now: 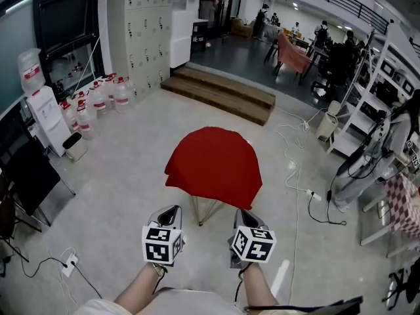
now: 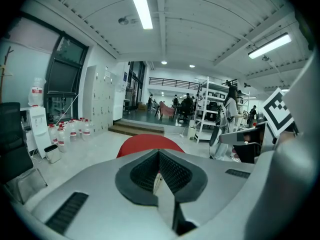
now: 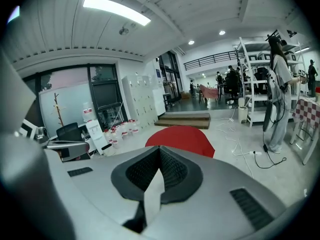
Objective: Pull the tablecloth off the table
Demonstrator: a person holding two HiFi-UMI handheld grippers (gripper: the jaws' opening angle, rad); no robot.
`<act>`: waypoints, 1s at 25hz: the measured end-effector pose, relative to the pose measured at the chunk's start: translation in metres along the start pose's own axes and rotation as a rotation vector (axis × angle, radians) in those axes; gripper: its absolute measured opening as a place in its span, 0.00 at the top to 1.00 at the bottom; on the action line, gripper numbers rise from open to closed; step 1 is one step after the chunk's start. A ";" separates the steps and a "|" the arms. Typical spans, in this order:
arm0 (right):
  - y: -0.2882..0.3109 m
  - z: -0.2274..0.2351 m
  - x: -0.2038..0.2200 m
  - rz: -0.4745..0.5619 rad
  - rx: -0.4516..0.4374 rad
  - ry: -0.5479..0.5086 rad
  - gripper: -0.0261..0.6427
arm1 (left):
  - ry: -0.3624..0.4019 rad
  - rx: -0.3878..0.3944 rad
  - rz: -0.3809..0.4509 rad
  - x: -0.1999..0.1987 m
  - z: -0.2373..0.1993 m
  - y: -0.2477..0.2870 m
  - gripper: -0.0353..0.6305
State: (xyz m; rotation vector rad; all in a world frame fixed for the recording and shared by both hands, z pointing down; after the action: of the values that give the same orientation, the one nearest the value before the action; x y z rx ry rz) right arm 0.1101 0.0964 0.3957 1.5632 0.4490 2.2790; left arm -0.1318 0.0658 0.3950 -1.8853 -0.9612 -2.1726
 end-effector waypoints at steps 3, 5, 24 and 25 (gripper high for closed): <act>0.000 0.004 0.005 -0.019 0.002 0.002 0.92 | -0.004 -0.003 -0.019 0.005 0.001 0.000 0.92; -0.001 0.006 0.009 -0.031 0.007 0.004 0.92 | -0.008 -0.003 -0.030 0.008 0.002 0.000 0.92; 0.040 0.033 -0.022 -0.005 0.069 0.042 0.92 | 0.001 0.036 -0.019 -0.010 -0.010 0.059 0.92; 0.045 0.035 -0.024 -0.004 0.073 0.044 0.92 | 0.003 0.037 -0.019 -0.012 -0.013 0.065 0.92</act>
State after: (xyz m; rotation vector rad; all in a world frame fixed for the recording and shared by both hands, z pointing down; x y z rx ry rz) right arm 0.1466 0.0478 0.4073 1.5468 0.5519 2.3224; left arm -0.1094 0.0040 0.4090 -1.8638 -1.0156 -2.1521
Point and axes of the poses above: the fingertips, and each gripper's own axes: y forward along the fingers, z to its right, x out of its underside, the point moved 8 cm from there along -y, backward along the fingers, and after that the axes turned 9 degrees about y, right-handed, at the moved point
